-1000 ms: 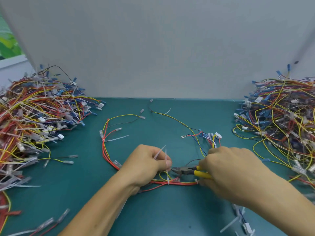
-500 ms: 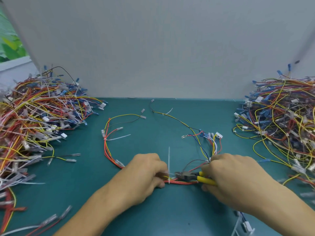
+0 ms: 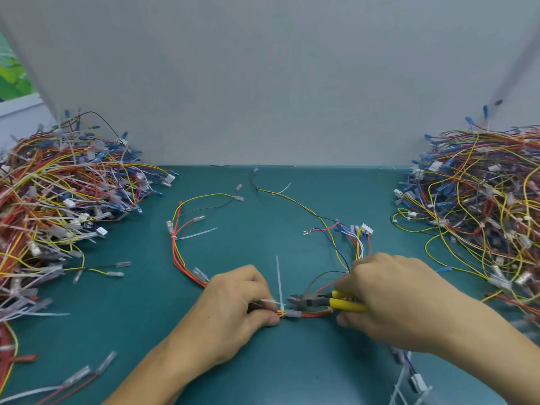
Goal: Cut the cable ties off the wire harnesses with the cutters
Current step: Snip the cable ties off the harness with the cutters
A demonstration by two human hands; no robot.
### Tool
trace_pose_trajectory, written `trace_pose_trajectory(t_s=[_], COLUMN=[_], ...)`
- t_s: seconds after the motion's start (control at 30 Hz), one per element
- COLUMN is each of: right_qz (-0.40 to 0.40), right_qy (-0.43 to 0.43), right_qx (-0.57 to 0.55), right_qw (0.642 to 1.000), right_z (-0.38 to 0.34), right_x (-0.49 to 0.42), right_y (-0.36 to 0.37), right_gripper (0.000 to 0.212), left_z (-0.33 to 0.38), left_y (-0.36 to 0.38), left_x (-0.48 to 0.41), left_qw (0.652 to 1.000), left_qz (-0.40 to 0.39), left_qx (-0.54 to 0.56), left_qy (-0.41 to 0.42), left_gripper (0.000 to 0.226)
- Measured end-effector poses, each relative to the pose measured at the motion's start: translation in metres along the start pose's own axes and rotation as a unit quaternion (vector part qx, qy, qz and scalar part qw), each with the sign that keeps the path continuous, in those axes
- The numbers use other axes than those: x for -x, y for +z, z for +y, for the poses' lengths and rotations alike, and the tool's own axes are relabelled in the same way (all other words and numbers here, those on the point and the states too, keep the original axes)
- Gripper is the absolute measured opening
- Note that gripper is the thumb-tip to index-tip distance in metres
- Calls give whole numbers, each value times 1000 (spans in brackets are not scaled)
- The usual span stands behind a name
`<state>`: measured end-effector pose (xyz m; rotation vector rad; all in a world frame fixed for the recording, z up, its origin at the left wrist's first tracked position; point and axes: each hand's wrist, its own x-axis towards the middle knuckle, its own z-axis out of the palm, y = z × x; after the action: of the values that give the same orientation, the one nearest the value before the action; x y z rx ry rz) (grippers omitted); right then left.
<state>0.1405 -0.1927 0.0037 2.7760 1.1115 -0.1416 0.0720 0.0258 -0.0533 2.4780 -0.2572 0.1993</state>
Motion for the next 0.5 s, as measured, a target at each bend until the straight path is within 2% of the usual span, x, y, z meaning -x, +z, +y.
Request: trace_pose_trajectory(t_s=[0.17,0.5], right_qz=[-37,-42], right_qy=[-16,-13], right_qx=[-10,2], right_qw=[999,999], right_z=[4,1], right_x=[-5,-9], right_y=[-8,-5], right_gripper=[33,28], left_z=[1,0], left_y=[-1,-2], left_x=[1,1], left_qw=[1000,1000], left_qz=[-3,-10], left_qx=[17,22], left_qy=[-10,-20], left_gripper=[9,8])
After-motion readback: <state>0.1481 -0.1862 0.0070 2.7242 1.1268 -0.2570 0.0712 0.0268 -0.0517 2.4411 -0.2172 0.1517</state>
